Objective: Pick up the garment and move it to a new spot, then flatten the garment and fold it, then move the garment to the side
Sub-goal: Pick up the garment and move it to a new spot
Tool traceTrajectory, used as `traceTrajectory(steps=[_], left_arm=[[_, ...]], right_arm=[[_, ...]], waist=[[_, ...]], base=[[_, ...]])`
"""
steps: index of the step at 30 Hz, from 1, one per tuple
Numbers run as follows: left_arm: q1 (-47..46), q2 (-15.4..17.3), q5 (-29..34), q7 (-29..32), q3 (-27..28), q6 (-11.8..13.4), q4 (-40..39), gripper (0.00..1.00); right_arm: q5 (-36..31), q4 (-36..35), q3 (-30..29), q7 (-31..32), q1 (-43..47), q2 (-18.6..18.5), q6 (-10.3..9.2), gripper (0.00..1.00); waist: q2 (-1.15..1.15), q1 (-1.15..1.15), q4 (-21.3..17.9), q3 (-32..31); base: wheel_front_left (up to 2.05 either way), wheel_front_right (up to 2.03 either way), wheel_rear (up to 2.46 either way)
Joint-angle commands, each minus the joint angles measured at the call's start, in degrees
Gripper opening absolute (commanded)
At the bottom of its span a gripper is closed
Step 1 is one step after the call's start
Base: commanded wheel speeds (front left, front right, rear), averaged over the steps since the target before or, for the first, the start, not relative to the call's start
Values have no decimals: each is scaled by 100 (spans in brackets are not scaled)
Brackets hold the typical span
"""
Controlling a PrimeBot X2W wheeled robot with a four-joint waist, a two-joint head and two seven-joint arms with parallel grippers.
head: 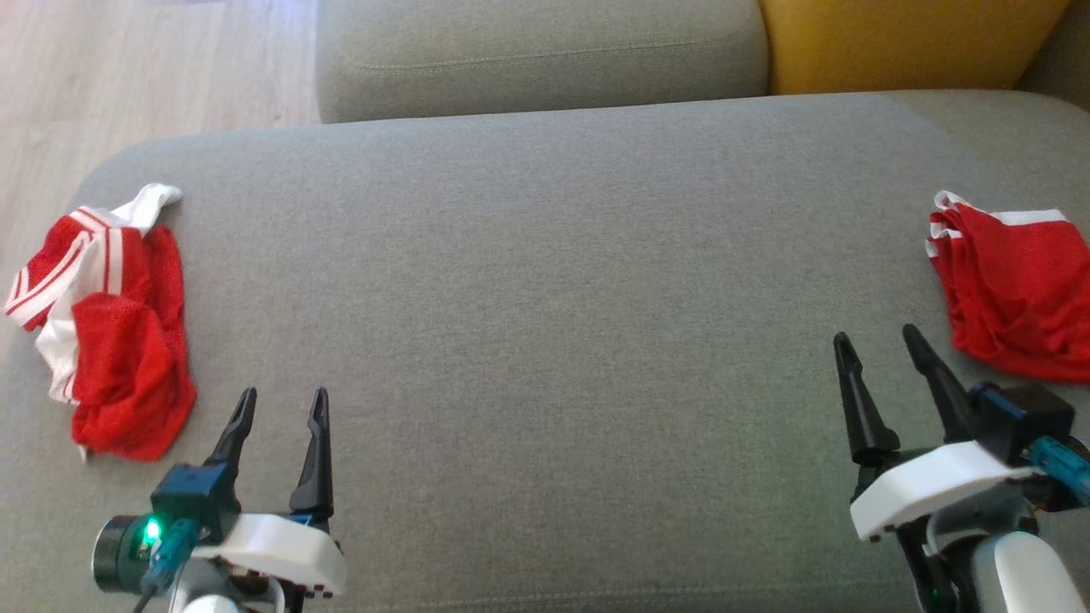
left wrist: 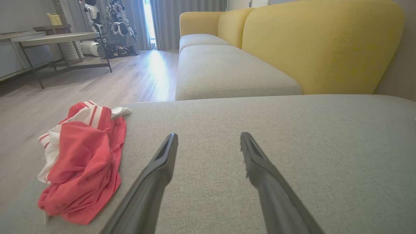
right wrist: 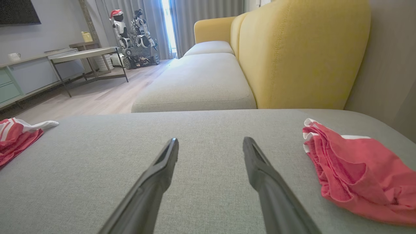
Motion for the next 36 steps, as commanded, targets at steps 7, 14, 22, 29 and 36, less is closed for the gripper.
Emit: traceTrajectory(steps=[7,14,22,29,36], left_arm=[[-527,117,-58,-7,204,25,-205,100],[-618,115,-119,-46,288,28,-158,100],[-599,96,-176,-92,347,17,-54,100],[-556,88,-214,-121,394,-6,6,100],[-589,64,-198,-133,386,-12,9,100]], right_arm=[[-165,-566,142,79,-127,13,19,100],[-213,-817,219,196,-86,32,19,100],[-227,-902,347,249,-20,62,19,100],[-264,-977,345,280,24,78,19,100],[-260,-993,338,289,70,105,19,100]], waist=[[0,0,573,96],[0,0,1282,80],[0,0,1970,7],[0,0,2289,-4],[0,0,2427,-6]], base=[[0,0,0],[0,0,0],[0,0,0],[0,0,0],[0,0,0]])
